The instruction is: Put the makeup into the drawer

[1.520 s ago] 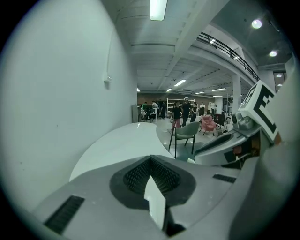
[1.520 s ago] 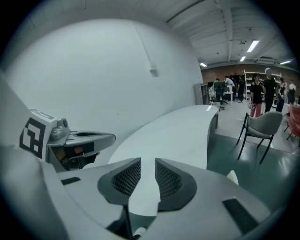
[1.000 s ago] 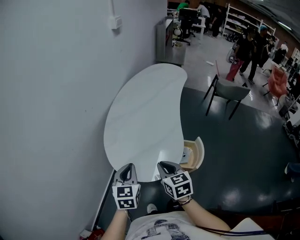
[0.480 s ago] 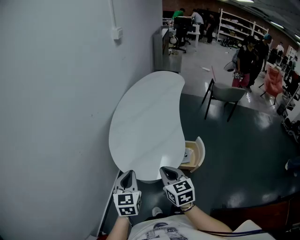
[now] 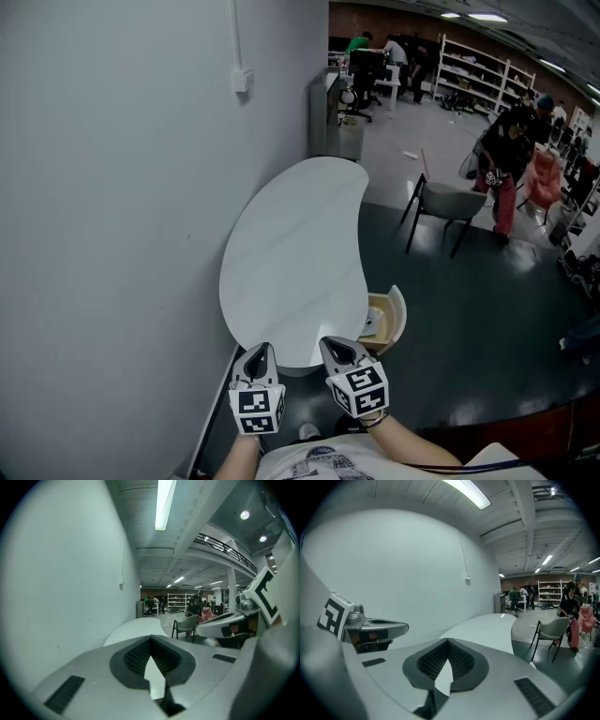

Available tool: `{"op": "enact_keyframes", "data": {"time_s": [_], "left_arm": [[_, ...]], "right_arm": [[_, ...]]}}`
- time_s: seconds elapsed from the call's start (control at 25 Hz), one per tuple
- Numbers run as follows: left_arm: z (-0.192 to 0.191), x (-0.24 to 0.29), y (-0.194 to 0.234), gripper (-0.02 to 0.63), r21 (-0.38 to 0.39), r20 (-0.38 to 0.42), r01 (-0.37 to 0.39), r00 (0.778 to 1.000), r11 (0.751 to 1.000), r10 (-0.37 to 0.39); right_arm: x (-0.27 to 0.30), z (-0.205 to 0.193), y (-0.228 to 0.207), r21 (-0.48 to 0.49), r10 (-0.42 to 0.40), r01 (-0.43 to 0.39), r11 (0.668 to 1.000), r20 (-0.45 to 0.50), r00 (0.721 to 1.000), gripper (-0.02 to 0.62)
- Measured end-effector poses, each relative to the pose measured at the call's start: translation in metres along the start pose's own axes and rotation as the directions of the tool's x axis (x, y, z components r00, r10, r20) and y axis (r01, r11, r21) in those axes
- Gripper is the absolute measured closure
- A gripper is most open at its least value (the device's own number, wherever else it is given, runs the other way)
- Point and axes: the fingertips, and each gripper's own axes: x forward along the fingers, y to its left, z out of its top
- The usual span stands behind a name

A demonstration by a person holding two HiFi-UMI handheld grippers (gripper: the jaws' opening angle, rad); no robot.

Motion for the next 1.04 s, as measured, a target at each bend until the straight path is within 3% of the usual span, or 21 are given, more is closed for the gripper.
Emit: {"op": "enact_keyframes", "data": {"time_s": [1.04], "left_arm": [[-0.006, 0.015, -0.013, 0.589, -0.001, -0.024, 0.039, 0.999, 0.999, -0.039]], "right_arm": [[0.001, -0.013, -0.006, 0.022, -0.005, 0.005, 1.000, -0.025, 1.000, 0.577]]}}
